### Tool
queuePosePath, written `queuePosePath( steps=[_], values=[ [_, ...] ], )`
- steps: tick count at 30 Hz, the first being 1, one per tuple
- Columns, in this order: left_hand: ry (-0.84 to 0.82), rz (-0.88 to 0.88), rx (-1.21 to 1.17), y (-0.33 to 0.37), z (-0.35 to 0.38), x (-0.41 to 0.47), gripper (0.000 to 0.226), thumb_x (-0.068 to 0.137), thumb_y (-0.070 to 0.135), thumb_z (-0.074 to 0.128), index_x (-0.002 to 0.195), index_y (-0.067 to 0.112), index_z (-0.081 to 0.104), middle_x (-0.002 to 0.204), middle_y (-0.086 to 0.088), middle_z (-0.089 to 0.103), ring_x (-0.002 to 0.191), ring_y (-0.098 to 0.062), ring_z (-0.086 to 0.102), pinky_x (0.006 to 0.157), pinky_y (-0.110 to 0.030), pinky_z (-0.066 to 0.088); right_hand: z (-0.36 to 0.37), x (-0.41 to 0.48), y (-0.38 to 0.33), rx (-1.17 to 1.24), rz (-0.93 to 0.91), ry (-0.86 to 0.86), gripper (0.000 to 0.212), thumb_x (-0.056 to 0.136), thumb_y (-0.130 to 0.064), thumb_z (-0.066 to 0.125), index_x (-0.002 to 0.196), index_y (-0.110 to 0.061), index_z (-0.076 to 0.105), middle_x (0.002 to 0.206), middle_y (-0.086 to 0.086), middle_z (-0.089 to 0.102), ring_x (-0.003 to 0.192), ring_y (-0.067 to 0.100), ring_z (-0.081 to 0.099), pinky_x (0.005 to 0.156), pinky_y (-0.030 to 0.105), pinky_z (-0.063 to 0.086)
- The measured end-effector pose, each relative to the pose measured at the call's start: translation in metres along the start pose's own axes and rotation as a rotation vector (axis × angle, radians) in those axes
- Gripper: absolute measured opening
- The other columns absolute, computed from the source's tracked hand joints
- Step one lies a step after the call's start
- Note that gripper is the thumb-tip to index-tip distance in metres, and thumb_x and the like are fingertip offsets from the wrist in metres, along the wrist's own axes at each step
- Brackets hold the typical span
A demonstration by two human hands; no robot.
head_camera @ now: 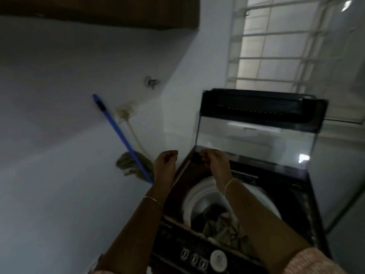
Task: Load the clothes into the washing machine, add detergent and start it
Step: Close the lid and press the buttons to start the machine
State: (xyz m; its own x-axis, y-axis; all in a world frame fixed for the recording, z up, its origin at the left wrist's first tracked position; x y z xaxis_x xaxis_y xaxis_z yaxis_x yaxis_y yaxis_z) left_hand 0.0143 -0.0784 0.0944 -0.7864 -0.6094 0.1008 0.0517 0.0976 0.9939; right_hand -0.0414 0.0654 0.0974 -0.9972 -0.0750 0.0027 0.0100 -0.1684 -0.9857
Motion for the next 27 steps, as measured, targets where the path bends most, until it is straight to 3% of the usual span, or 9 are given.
queuePosePath(
  steps=[2, 6, 8, 11, 14, 16, 20, 23, 27],
  values=[
    [-0.054, 0.021, 0.011, 0.011, 0.037, 0.007, 0.017, 0.089, 0.006, 0.059, 0.104, 0.009, 0.068, 0.106, -0.005, 0.068, 0.093, -0.013, 0.061, 0.078, -0.017, 0.046, -0.028, 0.020, -0.010, -0.058, -0.051, 0.034, 0.023, 0.095, -0.005, 0.045, 0.094, -0.002, 0.068, 0.090, 0.010, 0.067, 0.077, 0.011, 0.060, 0.075, 0.022, 0.050],
    [-0.127, 0.070, 0.016, 0.030, 0.099, 0.020, 0.019, 0.089, 0.011, 0.059, 0.105, 0.018, 0.065, 0.105, 0.000, 0.066, 0.096, -0.014, 0.060, 0.083, -0.023, 0.046, -0.072, 0.057, -0.023, -0.141, -0.079, 0.102, 0.026, 0.094, -0.012, 0.046, 0.078, -0.014, 0.067, 0.096, 0.011, 0.068, 0.088, 0.019, 0.060, 0.087, 0.036, 0.049],
    [-0.165, 0.101, 0.032, 0.038, 0.125, 0.025, 0.022, 0.089, 0.012, 0.058, 0.109, 0.020, 0.064, 0.109, 0.001, 0.066, 0.099, -0.014, 0.059, 0.084, -0.023, 0.046, -0.088, 0.072, -0.032, -0.182, -0.095, 0.133, 0.028, 0.096, -0.021, 0.047, 0.073, -0.020, 0.064, 0.096, 0.005, 0.068, 0.093, 0.018, 0.060, 0.090, 0.035, 0.047],
    [-0.208, 0.189, 0.117, 0.047, 0.159, 0.034, 0.025, 0.089, 0.012, 0.059, 0.113, 0.020, 0.063, 0.115, 0.000, 0.064, 0.107, -0.018, 0.057, 0.090, -0.026, 0.046, -0.108, 0.093, -0.057, -0.334, -0.194, 0.135, 0.035, 0.096, -0.027, 0.048, 0.067, -0.015, 0.063, 0.089, 0.001, 0.068, 0.084, 0.013, 0.060, 0.078, 0.026, 0.045],
    [-0.262, 0.246, 0.195, 0.057, 0.191, 0.048, 0.029, 0.089, 0.015, 0.061, 0.118, 0.017, 0.061, 0.122, -0.003, 0.062, 0.114, -0.020, 0.054, 0.091, -0.024, 0.042, -0.124, 0.117, -0.087, -0.563, -0.300, 0.146, 0.033, 0.096, -0.030, 0.049, 0.073, -0.014, 0.065, 0.075, 0.002, 0.067, 0.072, 0.018, 0.061, 0.067, 0.029, 0.045],
    [-0.340, 0.284, 0.281, 0.063, 0.210, 0.062, 0.036, 0.088, 0.018, 0.063, 0.123, 0.014, 0.058, 0.128, -0.003, 0.058, 0.119, -0.021, 0.052, 0.095, -0.027, 0.041, -0.133, 0.134, -0.103, -0.769, -0.352, 0.174, 0.026, 0.095, -0.030, 0.050, 0.080, -0.015, 0.066, 0.073, 0.000, 0.064, 0.074, 0.020, 0.060, 0.069, 0.029, 0.046],
    [-0.497, 0.458, 0.502, 0.074, 0.240, 0.093, 0.044, 0.085, 0.025, 0.065, 0.126, 0.010, 0.057, 0.127, -0.006, 0.059, 0.117, -0.021, 0.055, 0.098, -0.033, 0.046, -0.143, 0.173, -0.124, -0.924, -0.356, 0.262, 0.022, 0.087, -0.026, 0.057, 0.105, -0.018, 0.067, 0.110, 0.003, 0.065, 0.104, 0.023, 0.058, 0.086, 0.029, 0.046],
    [-0.552, 0.599, 0.560, 0.085, 0.255, 0.113, 0.039, 0.085, 0.023, 0.063, 0.121, 0.010, 0.060, 0.127, -0.007, 0.059, 0.116, -0.022, 0.057, 0.096, -0.036, 0.049, -0.143, 0.198, -0.141, -1.014, -0.298, 0.307, 0.037, 0.083, -0.032, 0.058, 0.118, -0.018, 0.060, 0.126, 0.007, 0.057, 0.120, 0.029, 0.050, 0.099, 0.043, 0.045],
    [-0.592, 0.739, 0.694, 0.099, 0.277, 0.143, 0.052, 0.090, 0.027, 0.058, 0.137, 0.009, 0.046, 0.152, -0.009, 0.035, 0.138, -0.026, 0.035, 0.111, -0.043, 0.036, -0.145, 0.225, -0.150, -1.261, -0.260, 0.286, 0.052, 0.084, -0.036, 0.055, 0.130, -0.013, 0.048, 0.140, 0.012, 0.043, 0.131, 0.030, 0.038, 0.108, 0.050, 0.035]
  ],
)
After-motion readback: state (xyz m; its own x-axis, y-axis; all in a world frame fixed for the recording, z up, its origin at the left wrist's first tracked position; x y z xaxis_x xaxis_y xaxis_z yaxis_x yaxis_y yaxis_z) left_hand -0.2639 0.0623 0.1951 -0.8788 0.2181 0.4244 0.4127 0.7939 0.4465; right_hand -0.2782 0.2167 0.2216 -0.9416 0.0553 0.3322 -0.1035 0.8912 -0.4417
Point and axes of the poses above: each hand's wrist, its own x-axis towards the middle knuckle, its own z-axis out of the palm, y = z × x, the point moved 1 cm from there along x, towards the middle knuckle
